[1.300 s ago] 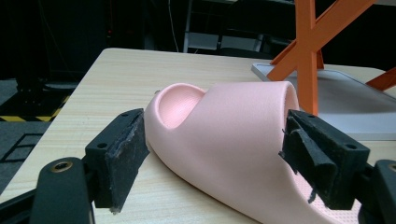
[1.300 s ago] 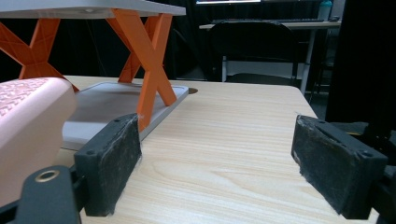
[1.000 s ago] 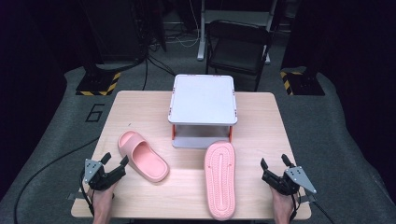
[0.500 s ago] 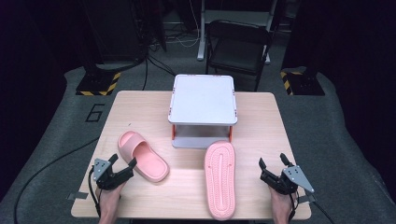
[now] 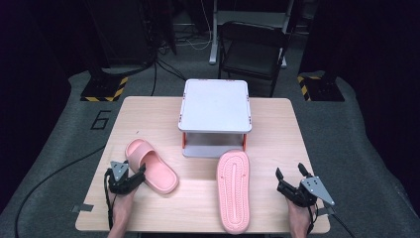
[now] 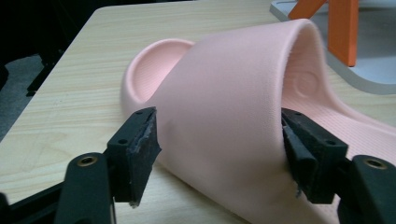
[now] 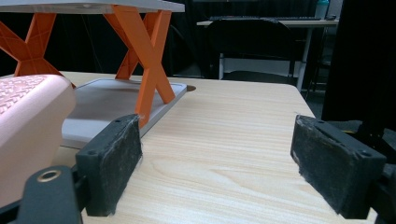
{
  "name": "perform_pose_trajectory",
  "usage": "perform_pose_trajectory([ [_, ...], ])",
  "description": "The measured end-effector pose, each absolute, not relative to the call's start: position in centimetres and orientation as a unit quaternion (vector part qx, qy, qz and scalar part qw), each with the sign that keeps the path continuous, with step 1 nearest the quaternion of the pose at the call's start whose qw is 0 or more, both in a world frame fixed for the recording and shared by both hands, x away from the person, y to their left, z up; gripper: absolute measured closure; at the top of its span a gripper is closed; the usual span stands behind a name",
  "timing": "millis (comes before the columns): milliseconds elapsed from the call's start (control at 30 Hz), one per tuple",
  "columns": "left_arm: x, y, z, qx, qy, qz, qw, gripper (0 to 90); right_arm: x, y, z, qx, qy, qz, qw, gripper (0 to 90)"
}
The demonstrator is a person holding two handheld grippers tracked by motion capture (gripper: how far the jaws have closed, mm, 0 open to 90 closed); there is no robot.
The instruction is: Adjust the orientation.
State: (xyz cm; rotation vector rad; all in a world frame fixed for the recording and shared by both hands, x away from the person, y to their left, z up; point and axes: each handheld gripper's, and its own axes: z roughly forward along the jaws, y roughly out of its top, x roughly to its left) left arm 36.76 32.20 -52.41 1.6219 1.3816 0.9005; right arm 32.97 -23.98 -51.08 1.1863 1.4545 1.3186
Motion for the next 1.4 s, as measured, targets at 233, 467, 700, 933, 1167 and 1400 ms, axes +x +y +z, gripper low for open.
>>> perform_pose_trajectory([
  [233, 36.7, 32.9, -52.4, 0.640, 0.547, 0.336, 0.423, 60.1, 32.8, -24.0, -51.0, 0.471, 0.582, 0.520, 0.411, 17.5],
  [467, 36.5, 33.2, -52.3, 0.655, 0.509, 0.324, 0.455, 72.1, 32.9, -23.9, -51.0, 0.465, 0.585, 0.521, 0.412, 18.4],
  [700, 36.1, 33.3, -52.2, 0.685, 0.460, 0.284, 0.488, 77.1, 33.0, -23.8, -51.1, 0.464, 0.587, 0.520, 0.412, 18.7],
  [933, 36.0, 32.0, -52.2, 0.726, 0.409, 0.278, 0.479, 74.2, 33.0, -23.7, -51.1, 0.462, 0.589, 0.521, 0.409, 18.7],
  [1167, 35.5, 33.7, -52.2, 0.696, 0.426, 0.228, 0.531, 29.7, 33.0, -23.8, -51.1, 0.462, 0.593, 0.521, 0.404, 18.5],
  [1400, 35.5, 34.6, -52.0, 0.663, 0.448, 0.233, 0.553, 19.7, 33.0, -23.7, -51.1, 0.462, 0.594, 0.521, 0.402, 18.4],
])
